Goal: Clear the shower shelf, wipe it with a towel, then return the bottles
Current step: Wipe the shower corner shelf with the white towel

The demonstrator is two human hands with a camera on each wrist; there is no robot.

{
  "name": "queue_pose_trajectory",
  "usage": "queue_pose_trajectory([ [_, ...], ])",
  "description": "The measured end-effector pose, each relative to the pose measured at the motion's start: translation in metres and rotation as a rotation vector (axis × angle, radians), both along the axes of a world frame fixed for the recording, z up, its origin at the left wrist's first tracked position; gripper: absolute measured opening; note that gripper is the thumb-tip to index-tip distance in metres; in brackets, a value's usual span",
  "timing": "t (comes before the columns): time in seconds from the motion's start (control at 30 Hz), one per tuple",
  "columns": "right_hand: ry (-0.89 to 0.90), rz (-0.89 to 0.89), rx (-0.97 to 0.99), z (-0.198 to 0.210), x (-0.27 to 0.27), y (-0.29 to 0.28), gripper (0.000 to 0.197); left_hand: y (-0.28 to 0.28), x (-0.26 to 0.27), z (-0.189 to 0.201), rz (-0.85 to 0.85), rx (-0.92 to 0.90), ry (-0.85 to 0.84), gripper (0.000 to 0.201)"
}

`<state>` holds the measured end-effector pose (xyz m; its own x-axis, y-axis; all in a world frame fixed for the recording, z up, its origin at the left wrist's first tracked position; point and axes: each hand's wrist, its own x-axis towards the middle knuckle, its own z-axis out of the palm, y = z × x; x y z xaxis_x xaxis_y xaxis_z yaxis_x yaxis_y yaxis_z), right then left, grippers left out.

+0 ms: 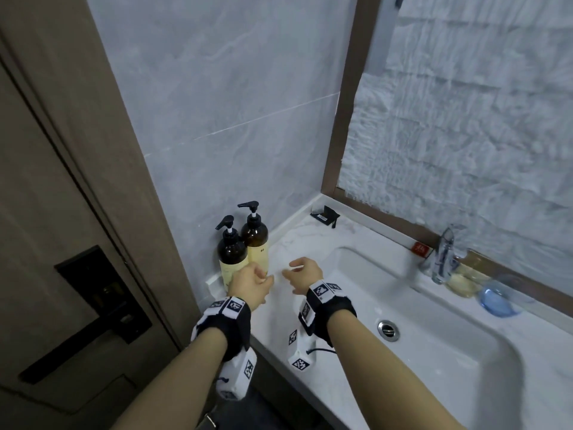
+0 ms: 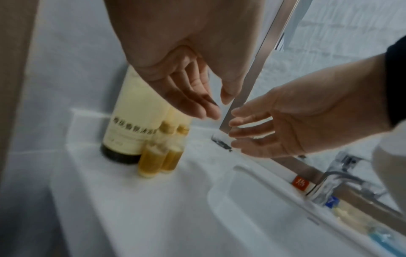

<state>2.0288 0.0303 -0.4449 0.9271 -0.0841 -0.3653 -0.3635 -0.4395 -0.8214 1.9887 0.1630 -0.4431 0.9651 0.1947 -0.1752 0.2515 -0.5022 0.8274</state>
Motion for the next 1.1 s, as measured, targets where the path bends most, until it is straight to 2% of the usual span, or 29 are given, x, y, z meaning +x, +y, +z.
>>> queue_pose_trajectory([
  [0.23, -0.047, -0.156, 0.055, 0.050, -0.023, -0.047, 0.030, -0.047, 0.008, 0.059, -0.176, -0.100, -0.039, 0.014],
  [0.43, -0.066, -0.384, 0.085, 0.062, -0.076, -0.105, 0.025, -0.114, -0.004, 0.080, -0.420, -0.162, 0.048, 0.018],
  [0.57, -0.060, -0.569, 0.069, 0.052, -0.133, -0.147, 0.023, -0.169, -0.036, 0.069, -0.616, -0.224, 0.143, 0.028],
  [0.7, -0.028, -0.742, 0.055, 0.040, -0.197, -0.187, 0.025, -0.224, -0.083, 0.050, -0.846, -0.208, 0.217, 0.043],
  [0.87, -0.003, -0.936, 0.063, 0.023, -0.267, -0.227, 0.027, -0.278, -0.136, 0.026, -1.081, -0.121, 0.194, 0.057],
  [1.1, 0.030, -1.121, 0.040, -0.014, -0.345, -0.268, 0.026, -0.335, -0.184, -0.012, -1.316, -0.037, 0.144, 0.064],
])
